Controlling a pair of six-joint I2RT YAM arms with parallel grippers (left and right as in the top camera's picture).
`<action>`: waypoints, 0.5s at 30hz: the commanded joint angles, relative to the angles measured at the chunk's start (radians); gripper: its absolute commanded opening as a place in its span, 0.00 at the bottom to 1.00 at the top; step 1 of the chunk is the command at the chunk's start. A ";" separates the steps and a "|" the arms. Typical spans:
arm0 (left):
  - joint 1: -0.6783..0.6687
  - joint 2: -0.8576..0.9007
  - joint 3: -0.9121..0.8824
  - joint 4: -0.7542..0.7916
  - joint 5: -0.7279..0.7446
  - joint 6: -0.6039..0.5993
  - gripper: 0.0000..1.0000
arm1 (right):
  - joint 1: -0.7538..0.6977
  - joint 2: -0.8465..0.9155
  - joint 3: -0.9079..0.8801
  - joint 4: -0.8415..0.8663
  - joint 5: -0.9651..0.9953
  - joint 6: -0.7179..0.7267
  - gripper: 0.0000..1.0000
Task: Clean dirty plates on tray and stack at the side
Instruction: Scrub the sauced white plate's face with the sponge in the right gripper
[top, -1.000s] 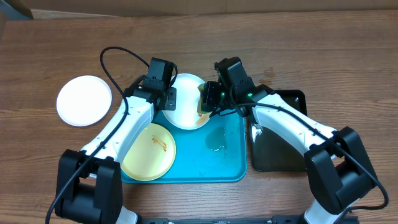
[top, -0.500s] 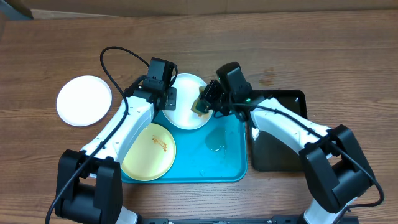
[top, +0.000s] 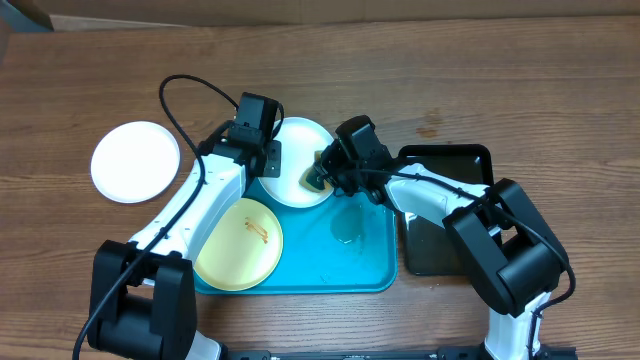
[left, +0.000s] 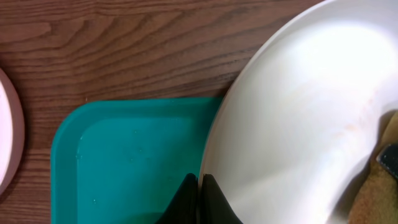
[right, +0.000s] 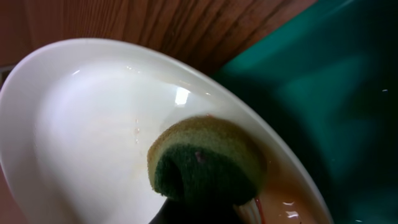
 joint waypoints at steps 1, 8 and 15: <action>-0.006 0.003 0.013 -0.001 0.011 0.019 0.04 | 0.006 0.047 -0.006 0.055 -0.073 0.102 0.04; -0.006 0.003 0.013 -0.001 0.011 0.019 0.04 | -0.004 0.049 -0.006 0.296 -0.283 0.101 0.04; -0.006 0.003 0.013 -0.002 0.010 0.019 0.04 | -0.052 0.029 -0.006 0.451 -0.501 0.078 0.04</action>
